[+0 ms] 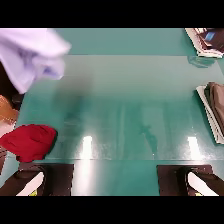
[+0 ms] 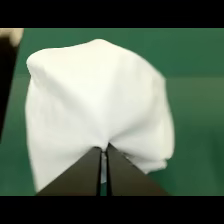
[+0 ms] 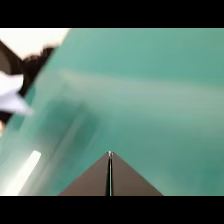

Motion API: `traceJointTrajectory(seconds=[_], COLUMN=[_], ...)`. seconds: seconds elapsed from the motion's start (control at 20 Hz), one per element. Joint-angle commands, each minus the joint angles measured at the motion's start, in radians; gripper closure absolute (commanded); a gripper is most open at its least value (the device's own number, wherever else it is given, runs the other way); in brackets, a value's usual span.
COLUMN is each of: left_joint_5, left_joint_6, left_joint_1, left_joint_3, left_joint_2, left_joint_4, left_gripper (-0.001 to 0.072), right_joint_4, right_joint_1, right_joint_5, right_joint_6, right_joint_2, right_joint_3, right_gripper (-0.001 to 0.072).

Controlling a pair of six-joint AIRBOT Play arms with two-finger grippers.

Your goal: Fold the shirts.

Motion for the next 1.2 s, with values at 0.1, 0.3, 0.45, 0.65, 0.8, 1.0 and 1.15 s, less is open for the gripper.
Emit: traceJointTrajectory(seconds=[0.1, 0.3, 0.45, 0.65, 0.8, 1.0, 1.15], left_joint_5=[-0.038, -0.088, -0.077, -0.055, -0.075, -0.08, -0.101], left_joint_6=[-0.054, -0.08, -0.079, -0.063, -0.038, -0.005, -0.025], left_joint_1=[-0.267, -0.455, -0.634, -0.796, -0.826, -0.81, -0.647], left_joint_3=[0.176, 0.134, 0.084, 0.037, 0.037, 0.038, 0.038], left_joint_2=[-0.02, -0.159, -0.296, -0.474, -0.561, -0.564, -0.563], left_joint_4=[0.039, 0.014, -0.005, -0.091, -0.095, 0.151, 0.228], left_gripper=[0.0687, 0.0686, 0.0684, 0.0681, 0.0185, 0.0158, 0.0159], right_joint_4=[-0.005, -0.004, -0.004, -0.004, -0.004, -0.005, -0.004], right_joint_1=[0.0, 0.0, 0.0, 0.0, 0.0, 0.0, 0.0], right_joint_5=[-0.052, -0.033, 0.015, 0.021, 0.032, 0.05, 0.053], right_joint_6=[-0.003, -0.002, -0.002, -0.002, -0.002, -0.002, -0.002], right_joint_2=[-0.002, -0.002, -0.002, -0.002, -0.002, -0.002, -0.002], right_joint_3=[0.166, 0.181, 0.179, 0.179, 0.179, 0.179, 0.179], right_gripper=[0.0697, 0.0696, 0.0697, 0.0697, 0.0697, 0.0697, 0.0696])
